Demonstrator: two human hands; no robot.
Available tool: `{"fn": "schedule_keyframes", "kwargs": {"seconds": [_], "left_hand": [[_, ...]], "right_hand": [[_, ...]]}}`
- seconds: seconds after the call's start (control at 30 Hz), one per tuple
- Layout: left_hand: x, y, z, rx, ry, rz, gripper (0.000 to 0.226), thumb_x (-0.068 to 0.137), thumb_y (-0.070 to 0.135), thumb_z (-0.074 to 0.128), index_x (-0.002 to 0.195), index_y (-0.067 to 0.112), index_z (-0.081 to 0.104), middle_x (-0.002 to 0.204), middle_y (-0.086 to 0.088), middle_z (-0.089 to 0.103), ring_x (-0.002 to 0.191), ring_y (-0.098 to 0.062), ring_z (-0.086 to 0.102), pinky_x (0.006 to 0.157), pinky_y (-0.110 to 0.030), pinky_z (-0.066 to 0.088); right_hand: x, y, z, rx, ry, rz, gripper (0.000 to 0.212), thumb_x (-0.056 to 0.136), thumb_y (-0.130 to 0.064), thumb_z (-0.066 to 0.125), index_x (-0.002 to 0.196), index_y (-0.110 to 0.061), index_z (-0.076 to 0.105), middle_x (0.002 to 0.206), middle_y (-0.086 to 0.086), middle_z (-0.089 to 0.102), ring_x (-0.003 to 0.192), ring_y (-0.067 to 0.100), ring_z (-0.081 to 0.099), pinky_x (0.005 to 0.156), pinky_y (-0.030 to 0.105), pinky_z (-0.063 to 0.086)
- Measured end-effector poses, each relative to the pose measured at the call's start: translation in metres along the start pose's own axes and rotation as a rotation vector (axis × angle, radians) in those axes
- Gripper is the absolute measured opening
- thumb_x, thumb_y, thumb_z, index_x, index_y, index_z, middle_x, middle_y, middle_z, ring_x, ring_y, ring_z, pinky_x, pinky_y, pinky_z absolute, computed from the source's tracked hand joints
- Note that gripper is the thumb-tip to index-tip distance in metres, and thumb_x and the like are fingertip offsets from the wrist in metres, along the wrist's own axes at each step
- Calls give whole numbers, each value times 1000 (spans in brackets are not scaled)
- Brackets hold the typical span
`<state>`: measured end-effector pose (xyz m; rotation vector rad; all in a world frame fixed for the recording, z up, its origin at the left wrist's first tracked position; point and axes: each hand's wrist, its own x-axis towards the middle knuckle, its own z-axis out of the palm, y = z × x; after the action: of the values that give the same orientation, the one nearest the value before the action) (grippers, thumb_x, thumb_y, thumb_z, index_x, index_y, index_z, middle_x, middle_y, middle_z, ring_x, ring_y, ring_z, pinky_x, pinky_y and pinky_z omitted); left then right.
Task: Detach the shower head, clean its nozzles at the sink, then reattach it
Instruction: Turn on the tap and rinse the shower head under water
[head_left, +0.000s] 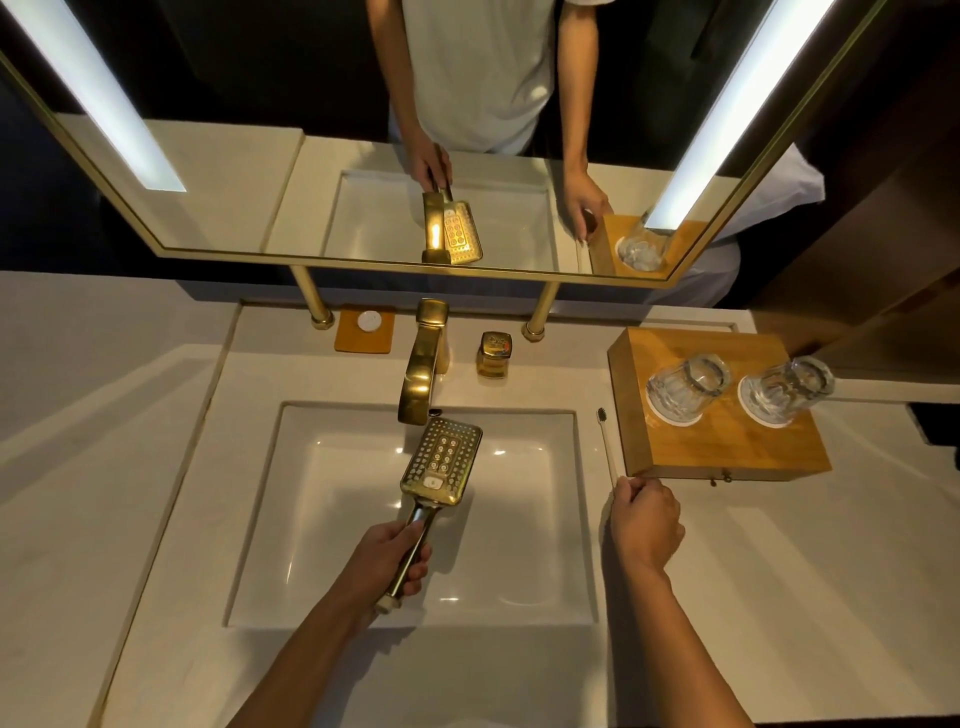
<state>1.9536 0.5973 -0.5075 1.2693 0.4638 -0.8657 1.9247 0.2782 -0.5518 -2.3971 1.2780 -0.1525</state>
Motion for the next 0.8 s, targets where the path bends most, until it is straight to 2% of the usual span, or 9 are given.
{"fn": "schedule_keyframes", "kwargs": {"seconds": [0.1,0.23,0.3,0.43,0.57,0.63,0.7,0.8], "left_hand": [[-2,-1,0,-34,-22,3,23,100,19,49,90,-1,54,68,-13,52,47,-16,47,39,-24,39],[-1,-6,0,-96,10,-18,22,101,14,47,92,-4,55,70,-15,56,50,-18,52,44,-28,46],[-1,-9,-2,-123,4,-22,19,101,9,45,94,-6,55,71,-15,58,54,-20,55,50,-30,49],[1,-14,-3,-157,13,2,16,99,0,43,100,-9,55,70,-14,63,58,-19,58,54,-28,51],[9,-15,0,-238,47,0,18,99,-2,42,110,-11,52,73,-16,61,60,-21,56,54,-27,53],[14,-15,0,-274,65,2,17,100,-2,42,110,-10,52,79,-18,60,62,-22,55,55,-28,54],[20,-18,-1,-295,76,4,16,100,-1,42,108,-8,53,83,-19,59,63,-22,56,56,-29,54],[29,-24,-3,-300,91,-11,17,101,2,42,108,-7,54,86,-18,59,66,-22,58,59,-30,54]], "right_hand": [[-13,-12,-8,5,17,-39,17,97,-21,51,103,-10,63,103,11,63,103,30,56,86,45,46],[-13,-57,-13,262,-220,-262,12,98,-17,51,102,-15,62,97,7,64,92,24,61,76,33,50],[-1,-93,-13,299,-322,-405,16,98,-19,52,108,-13,64,99,8,67,89,20,63,76,31,51],[28,-169,-5,269,-470,-511,41,95,-29,62,132,-12,55,122,10,60,94,15,60,91,34,54],[49,-223,10,196,-531,-526,66,90,-38,68,145,-13,40,140,15,50,119,28,57,101,40,48],[54,-239,19,94,-547,-512,63,91,-39,67,140,-8,44,136,16,54,122,31,55,101,42,46],[59,-247,32,8,-551,-494,48,93,-39,64,126,-5,53,124,19,60,109,31,60,97,41,50],[61,-252,45,-70,-522,-495,38,95,-36,61,111,-2,60,113,22,62,92,29,64,89,38,53]]}}
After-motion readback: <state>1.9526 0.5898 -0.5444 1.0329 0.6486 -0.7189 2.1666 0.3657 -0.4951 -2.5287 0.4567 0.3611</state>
